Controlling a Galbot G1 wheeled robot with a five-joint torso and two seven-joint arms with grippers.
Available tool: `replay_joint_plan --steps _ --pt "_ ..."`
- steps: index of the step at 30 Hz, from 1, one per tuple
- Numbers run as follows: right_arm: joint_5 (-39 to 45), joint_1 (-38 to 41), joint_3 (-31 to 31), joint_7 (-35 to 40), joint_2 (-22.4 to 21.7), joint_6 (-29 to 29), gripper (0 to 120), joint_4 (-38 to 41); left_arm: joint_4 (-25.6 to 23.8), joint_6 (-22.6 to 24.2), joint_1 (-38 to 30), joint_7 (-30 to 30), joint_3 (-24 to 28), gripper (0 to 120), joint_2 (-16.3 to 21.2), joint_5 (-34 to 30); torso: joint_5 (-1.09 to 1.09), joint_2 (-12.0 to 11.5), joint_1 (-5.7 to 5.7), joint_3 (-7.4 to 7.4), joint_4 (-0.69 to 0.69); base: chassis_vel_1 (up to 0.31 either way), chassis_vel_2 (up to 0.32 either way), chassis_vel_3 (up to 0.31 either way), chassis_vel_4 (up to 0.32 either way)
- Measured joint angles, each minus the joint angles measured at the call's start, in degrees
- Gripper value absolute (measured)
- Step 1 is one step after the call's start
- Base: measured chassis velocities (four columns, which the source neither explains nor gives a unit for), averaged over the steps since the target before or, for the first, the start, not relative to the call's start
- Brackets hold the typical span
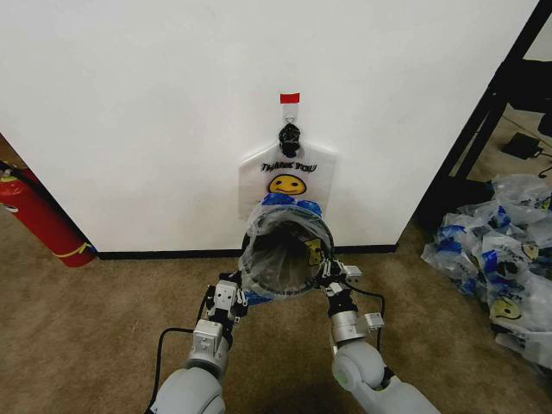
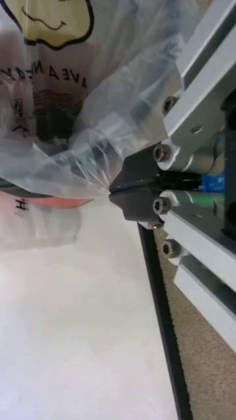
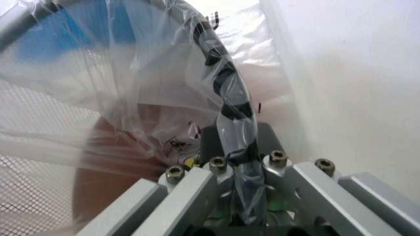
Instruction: Pick up the garbage bag from the wall and place it over the trash bin.
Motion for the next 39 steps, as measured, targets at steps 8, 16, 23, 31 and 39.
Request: replay_joint_plan --steps 8,16,23,31,39 --pt "2.9 -0.9 0.0 0.2 -0.9 -1.6 0 2.2 4.2 -1.7 -1.4 -0.2 -0.3 0 -0.2 0.2 -0.01 0.0 0.00 0.00 0.00 0.000 0.000 0.000 0.000" --pt "6.3 -1.4 -0.3 0.7 -1.6 -4.0 0 4.1 6.7 -3.2 -2.3 -0.6 0.1 0 -0.7 0.4 -0.01 0.0 0.00 0.00 -0.01 0.000 0.000 0.000 0.000" --pt "4.3 -0.8 1.3 -0.2 -1.0 -2.6 0 2.2 6.2 -3.4 -1.4 -1.1 -0.1 1 0.2 1.1 0.00 0.0 0.00 0.00 -0.01 0.000 0.000 0.000 0.000" --pt "4.0 0.2 2.1 -0.5 -0.8 -2.0 0 1.3 5.1 -3.0 1.2 -0.3 0.3 31 1.1 1.2 -0.01 0.0 0.00 0.00 0.00 0.000 0.000 0.000 0.000" --pt "4.0 -0.2 2.2 -0.8 -0.9 -1.9 0 1.2 2.6 -2.7 1.5 -0.4 0.9 62 0.4 0.8 0.00 0.0 0.00 0.00 0.00 0.000 0.000 0.000 0.000"
